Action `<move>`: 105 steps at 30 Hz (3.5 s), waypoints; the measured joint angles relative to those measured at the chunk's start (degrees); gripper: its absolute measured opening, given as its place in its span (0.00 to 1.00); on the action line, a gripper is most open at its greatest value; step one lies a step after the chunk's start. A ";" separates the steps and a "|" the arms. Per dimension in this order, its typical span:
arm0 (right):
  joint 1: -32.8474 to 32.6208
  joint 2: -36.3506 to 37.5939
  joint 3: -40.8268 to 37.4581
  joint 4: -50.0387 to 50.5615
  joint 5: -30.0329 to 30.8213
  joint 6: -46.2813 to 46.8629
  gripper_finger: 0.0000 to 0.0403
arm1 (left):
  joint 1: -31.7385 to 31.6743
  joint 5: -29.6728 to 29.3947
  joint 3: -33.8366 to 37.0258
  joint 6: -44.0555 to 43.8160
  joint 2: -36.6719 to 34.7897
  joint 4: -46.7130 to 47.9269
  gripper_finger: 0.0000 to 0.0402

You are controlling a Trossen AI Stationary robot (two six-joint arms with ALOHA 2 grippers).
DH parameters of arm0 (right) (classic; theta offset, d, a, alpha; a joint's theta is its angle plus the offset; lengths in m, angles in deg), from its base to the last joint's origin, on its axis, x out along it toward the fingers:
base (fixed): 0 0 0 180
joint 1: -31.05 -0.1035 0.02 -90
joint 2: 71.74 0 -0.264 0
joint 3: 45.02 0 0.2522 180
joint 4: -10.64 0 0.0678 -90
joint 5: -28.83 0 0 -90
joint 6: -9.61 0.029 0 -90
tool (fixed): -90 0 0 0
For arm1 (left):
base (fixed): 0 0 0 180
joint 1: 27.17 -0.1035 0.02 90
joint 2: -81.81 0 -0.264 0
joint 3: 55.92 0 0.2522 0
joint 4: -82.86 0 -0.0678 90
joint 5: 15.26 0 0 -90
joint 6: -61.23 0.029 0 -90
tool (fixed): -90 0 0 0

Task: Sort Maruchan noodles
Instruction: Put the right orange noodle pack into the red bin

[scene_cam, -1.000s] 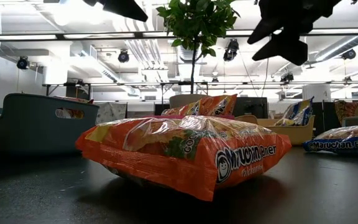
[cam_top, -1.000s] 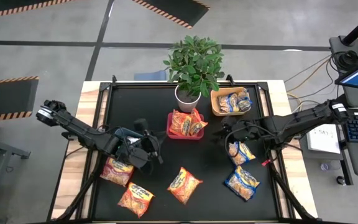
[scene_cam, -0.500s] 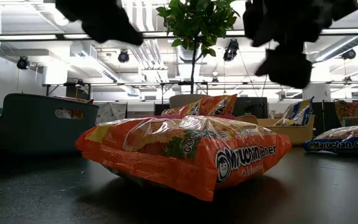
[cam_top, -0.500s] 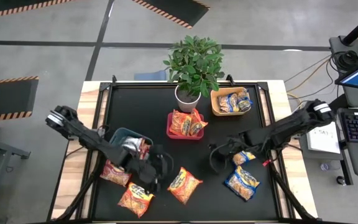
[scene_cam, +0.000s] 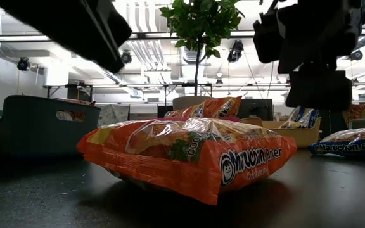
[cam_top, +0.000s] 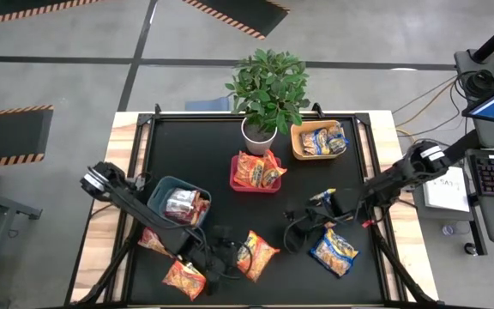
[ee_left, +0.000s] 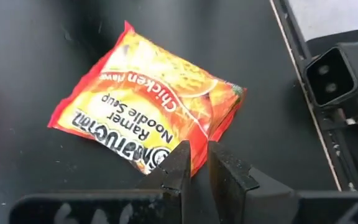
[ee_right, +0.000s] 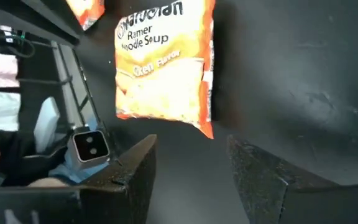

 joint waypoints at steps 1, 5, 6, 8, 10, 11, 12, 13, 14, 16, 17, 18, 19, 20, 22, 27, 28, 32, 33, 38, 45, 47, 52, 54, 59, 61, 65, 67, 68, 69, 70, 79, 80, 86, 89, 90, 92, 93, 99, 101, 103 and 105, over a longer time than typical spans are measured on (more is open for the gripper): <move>-0.27 0.16 0.00 -0.01 0.79 -0.20 0.46 | 0.06 0.00 -0.14 -0.50 0.53 -0.12 0.09; -0.71 0.32 0.04 -0.62 3.04 -1.27 0.54 | 0.25 0.00 0.08 -2.86 1.83 0.08 0.09; -0.80 0.19 0.04 -0.64 3.34 -1.42 0.57 | 0.31 0.00 0.24 -3.30 2.09 0.10 0.09; -1.04 -0.24 0.07 -0.84 4.55 -1.98 0.62 | 0.36 -0.02 0.37 -3.69 2.71 -0.02 0.09; -1.46 -1.10 0.07 -1.02 5.85 -2.63 0.67 | 0.36 -0.07 0.37 -3.59 3.23 -1.07 0.09; -1.50 -1.71 0.07 -1.85 6.49 -2.88 0.70 | 0.36 -0.15 0.37 -3.50 3.40 -1.42 0.09; -1.67 -2.35 0.07 -2.26 6.74 -3.00 0.72 | 0.36 -0.31 0.37 -3.34 3.67 -1.94 0.09; -1.76 -3.04 0.07 -2.77 7.05 -2.98 0.75 | 0.36 -0.39 0.37 -3.27 4.01 -2.45 0.09; -1.76 -3.79 0.07 -3.94 7.06 -3.01 0.77 | 0.36 -0.48 0.37 -3.19 4.27 -2.62 0.09; -1.74 -5.46 0.07 -6.26 7.11 -3.05 0.80 | 0.27 -0.55 0.37 -3.07 4.85 -2.97 0.09; -1.74 -6.25 0.07 -6.98 7.13 -3.06 0.82 | 0.25 -0.61 0.37 -2.97 5.13 -3.64 0.09; -1.74 -7.21 0.07 -8.00 7.20 -3.06 0.83 | 0.25 -0.61 0.45 -2.96 5.42 -4.04 0.09; -1.74 -8.20 0.07 -9.28 7.21 -3.04 0.84 | 0.23 -0.59 0.55 -2.95 5.81 -4.47 0.09; -1.74 -9.03 0.07 -10.08 7.21 -3.02 0.85 | 0.22 -0.59 0.73 -2.95 6.13 -5.08 0.09; -1.74 -10.69 0.04 -12.14 7.21 -3.00 0.86 | 0.19 -0.57 1.15 -3.00 6.63 -6.15 0.09; -1.74 -13.57 0.05 -16.30 7.00 -2.99 0.86 | 0.19 -0.55 1.72 -3.66 7.19 -7.10 0.09; -1.74 -13.64 0.06 -16.42 6.99 -3.00 0.86 | 0.19 -0.55 1.86 -3.74 7.19 -7.15 0.09; -1.74 -14.38 0.09 -19.80 6.88 -3.37 0.86 | 0.19 -0.55 2.72 -4.29 7.19 -7.90 0.09; -1.74 -14.60 0.04 -20.64 7.01 -3.60 0.86 | 0.21 -0.52 3.13 -4.54 7.19 -8.74 0.09; -1.85 -17.21 0.12 -26.31 7.12 -4.27 0.86 | 0.19 -0.50 6.14 -5.43 7.19 -14.70 0.09; -1.85 -23.50 1.72 -38.12 3.77 -6.79 0.84 | 0.23 -0.44 7.82 -6.70 7.19 -17.32 0.09; -1.82 -24.49 2.59 -39.39 3.30 -7.30 0.83 | 0.22 -0.39 7.97 -6.68 7.19 -17.56 0.09; -1.69 -25.39 4.15 -39.18 2.90 -8.53 0.78 | 0.25 -0.16 8.43 -6.57 7.19 -18.80 0.09; -1.69 -25.37 4.33 -39.02 2.79 -8.75 0.76 | 0.25 -0.20 8.53 -6.55 7.19 -19.03 0.09; -1.69 -25.08 4.33 -38.97 2.73 -8.83 0.71 | 0.23 -0.23 8.72 -6.44 7.19 -19.70 0.09; -1.69 -25.08 4.33 -38.36 2.73 -8.94 0.70 | 0.19 -0.32 8.72 -6.42 7.19 -20.00 0.09; -1.69 -25.08 4.33 -38.23 2.77 -8.99 0.69 | 0.19 -0.50 8.72 -6.42 7.19 -20.22 0.09; -1.69 -25.08 4.33 -38.22 2.85 -9.00 0.69 | 0.19 -0.50 8.72 -6.31 7.19 -20.37 0.09; -1.69 -25.08 4.33 -38.23 2.92 -9.04 0.69 | 0.19 -0.50 8.73 -6.20 7.19 -20.47 0.09; -1.69 -25.08 4.33 -38.21 2.93 -9.08 0.69 | 0.19 -0.50 8.73 -6.19 7.19 -20.59 0.09; -1.69 -25.08 4.33 -38.21 2.94 -9.10 0.69 | 0.19 -0.50 8.72 -6.18 7.19 -20.63 0.09; -1.69 -25.08 4.33 -38.19 4.28 -9.25 0.68 | 0.19 -0.52 8.72 -5.29 7.17 -21.17 0.09; -1.69 -25.08 4.33 -38.19 4.31 -9.29 0.67 | 0.19 -0.52 8.72 -4.82 6.92 -21.09 0.09; -1.45 -25.08 4.33 -38.21 4.35 -10.25 0.52 | 0.15 -2.32 8.74 -1.74 3.53 -18.48 0.09; -1.32 -25.07 4.33 -38.21 4.38 -11.35 0.43 | 0.05 -2.62 8.74 -0.87 3.04 -16.66 0.09; -1.30 -25.00 4.33 -38.19 4.29 -11.58 0.41 | 0.03 -2.62 8.74 -0.63 2.79 -16.29 0.09; -1.15 -24.74 4.33 -38.14 4.25 -11.86 0.37 | 0.04 -2.64 8.74 0.05 1.98 -15.12 0.09; -1.07 -24.56 4.33 -38.13 4.24 -11.97 0.36 | 0.06 -2.67 8.74 0.48 1.37 -14.10 0.09; -0.54 -22.35 4.33 -37.95 4.39 -12.85 0.33 | 0.24 -6.47 8.74 4.95 -5.14 -5.42 0.09; -0.35 -21.09 4.33 -37.68 4.09 -13.18 0.33 | 0.43 -9.63 8.74 7.39 -8.24 -1.99 0.09; -0.09 -19.24 4.33 -36.54 4.01 -13.98 0.33 | 0.70 -13.81 8.74 10.28 -11.71 0.36 0.09; 0.46 -17.00 4.33 -35.54 4.49 -15.32 0.33 | 1.03 -18.14 8.77 12.97 -15.29 2.10 0.09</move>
